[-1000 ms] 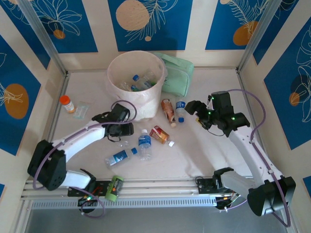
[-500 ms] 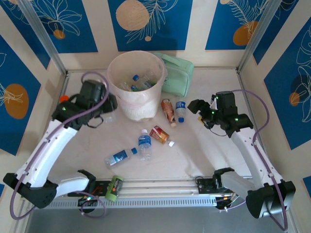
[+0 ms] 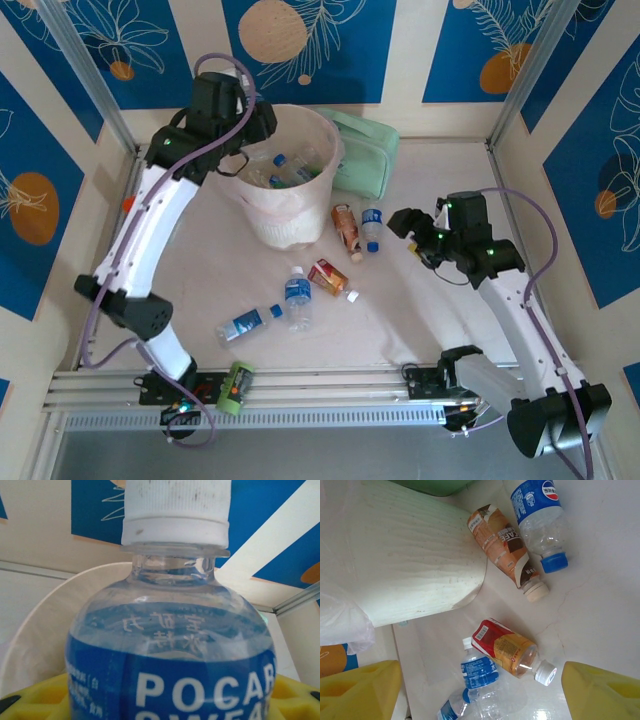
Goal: Put the plastic bottles in the bin
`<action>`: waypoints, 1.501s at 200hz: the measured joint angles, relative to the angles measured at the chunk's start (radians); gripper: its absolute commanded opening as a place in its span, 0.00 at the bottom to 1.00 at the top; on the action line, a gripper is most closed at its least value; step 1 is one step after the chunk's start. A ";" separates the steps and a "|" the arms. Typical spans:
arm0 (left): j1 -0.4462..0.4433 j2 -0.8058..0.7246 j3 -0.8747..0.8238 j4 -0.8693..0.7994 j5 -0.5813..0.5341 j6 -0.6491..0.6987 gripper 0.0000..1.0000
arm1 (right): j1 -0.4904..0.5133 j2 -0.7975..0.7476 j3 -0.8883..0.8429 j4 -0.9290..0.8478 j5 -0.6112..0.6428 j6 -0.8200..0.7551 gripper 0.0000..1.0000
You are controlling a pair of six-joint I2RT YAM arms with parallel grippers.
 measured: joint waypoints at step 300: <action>0.060 -0.613 -0.812 0.060 0.101 -0.023 0.77 | 0.062 0.377 0.145 -0.001 0.110 -0.155 0.85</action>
